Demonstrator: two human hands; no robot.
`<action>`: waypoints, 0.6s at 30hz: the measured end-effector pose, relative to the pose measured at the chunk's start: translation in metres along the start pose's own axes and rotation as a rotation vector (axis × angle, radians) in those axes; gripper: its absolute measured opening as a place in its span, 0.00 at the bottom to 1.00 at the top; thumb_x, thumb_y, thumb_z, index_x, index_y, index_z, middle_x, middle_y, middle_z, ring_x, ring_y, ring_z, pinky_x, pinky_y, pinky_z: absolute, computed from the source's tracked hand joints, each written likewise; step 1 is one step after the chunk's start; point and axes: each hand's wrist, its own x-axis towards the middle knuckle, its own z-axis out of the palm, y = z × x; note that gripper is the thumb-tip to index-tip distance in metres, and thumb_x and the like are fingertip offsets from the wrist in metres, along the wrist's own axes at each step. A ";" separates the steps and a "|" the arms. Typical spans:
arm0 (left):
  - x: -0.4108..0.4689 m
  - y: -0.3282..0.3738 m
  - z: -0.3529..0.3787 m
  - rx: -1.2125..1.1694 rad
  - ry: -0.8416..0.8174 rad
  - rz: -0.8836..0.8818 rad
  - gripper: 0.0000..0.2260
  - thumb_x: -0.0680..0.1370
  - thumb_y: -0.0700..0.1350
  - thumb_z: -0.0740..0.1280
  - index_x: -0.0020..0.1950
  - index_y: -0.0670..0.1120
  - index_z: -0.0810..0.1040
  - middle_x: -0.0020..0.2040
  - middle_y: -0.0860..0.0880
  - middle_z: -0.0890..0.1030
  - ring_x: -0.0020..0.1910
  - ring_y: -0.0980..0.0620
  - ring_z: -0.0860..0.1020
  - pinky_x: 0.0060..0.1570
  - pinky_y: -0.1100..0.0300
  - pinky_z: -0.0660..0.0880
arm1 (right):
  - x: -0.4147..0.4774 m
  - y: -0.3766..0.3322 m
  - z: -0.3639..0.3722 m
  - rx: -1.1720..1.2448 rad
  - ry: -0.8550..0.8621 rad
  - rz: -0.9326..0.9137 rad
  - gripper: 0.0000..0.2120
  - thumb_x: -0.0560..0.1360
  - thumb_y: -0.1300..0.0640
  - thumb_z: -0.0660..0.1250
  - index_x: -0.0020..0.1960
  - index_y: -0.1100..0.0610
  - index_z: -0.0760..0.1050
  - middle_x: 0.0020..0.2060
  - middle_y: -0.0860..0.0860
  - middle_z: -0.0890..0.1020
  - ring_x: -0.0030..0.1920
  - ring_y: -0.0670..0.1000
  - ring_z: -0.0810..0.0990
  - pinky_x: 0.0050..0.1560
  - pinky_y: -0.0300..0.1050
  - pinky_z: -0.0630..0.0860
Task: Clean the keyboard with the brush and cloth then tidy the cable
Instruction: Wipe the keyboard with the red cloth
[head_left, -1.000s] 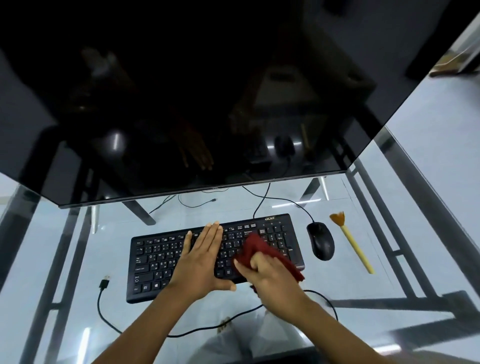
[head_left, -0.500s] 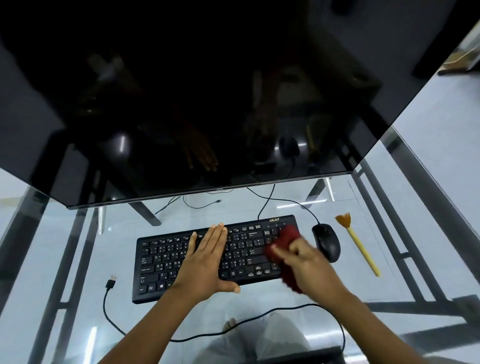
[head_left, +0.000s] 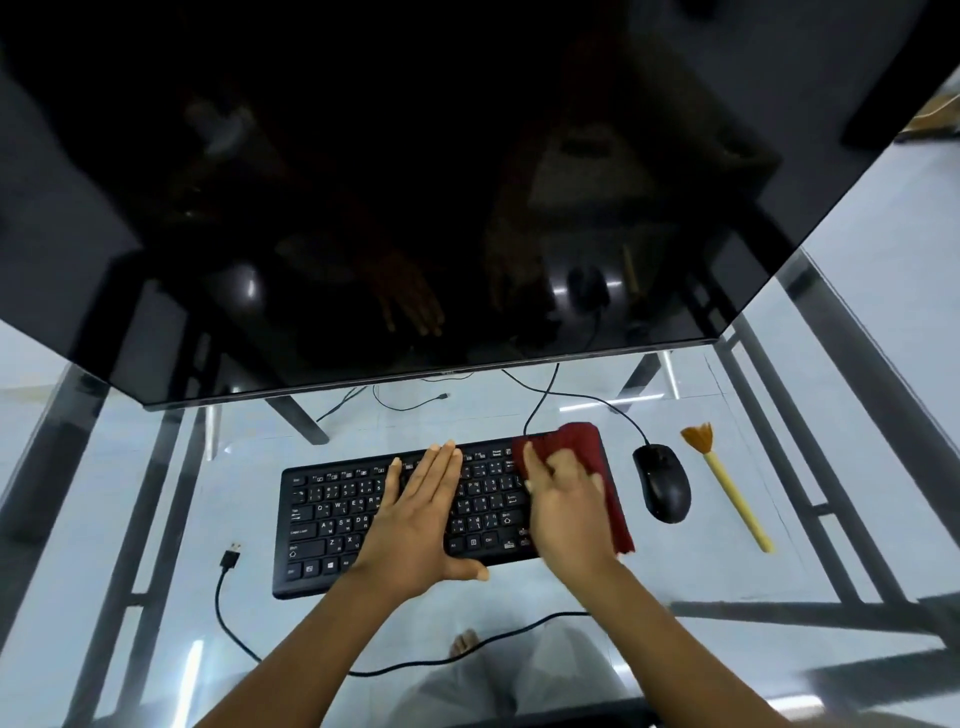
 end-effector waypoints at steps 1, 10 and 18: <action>0.000 -0.001 0.001 -0.009 -0.003 0.006 0.60 0.62 0.76 0.64 0.75 0.48 0.30 0.76 0.54 0.31 0.74 0.59 0.30 0.74 0.45 0.34 | -0.005 -0.012 0.004 -0.009 -0.046 -0.138 0.31 0.65 0.62 0.75 0.67 0.53 0.74 0.42 0.52 0.76 0.39 0.55 0.77 0.39 0.45 0.70; -0.023 -0.067 -0.019 0.022 -0.074 -0.134 0.70 0.49 0.81 0.61 0.76 0.47 0.32 0.77 0.49 0.33 0.75 0.52 0.30 0.72 0.46 0.33 | 0.023 0.001 -0.007 -0.161 -0.073 -0.005 0.26 0.74 0.63 0.66 0.72 0.59 0.68 0.52 0.57 0.75 0.48 0.59 0.77 0.51 0.53 0.73; -0.035 -0.076 -0.017 -0.017 -0.004 -0.142 0.66 0.54 0.81 0.62 0.78 0.45 0.39 0.78 0.49 0.36 0.76 0.51 0.34 0.74 0.42 0.38 | 0.019 -0.030 0.007 -0.106 -0.175 -0.308 0.34 0.66 0.67 0.73 0.70 0.56 0.70 0.44 0.52 0.75 0.40 0.54 0.77 0.44 0.49 0.76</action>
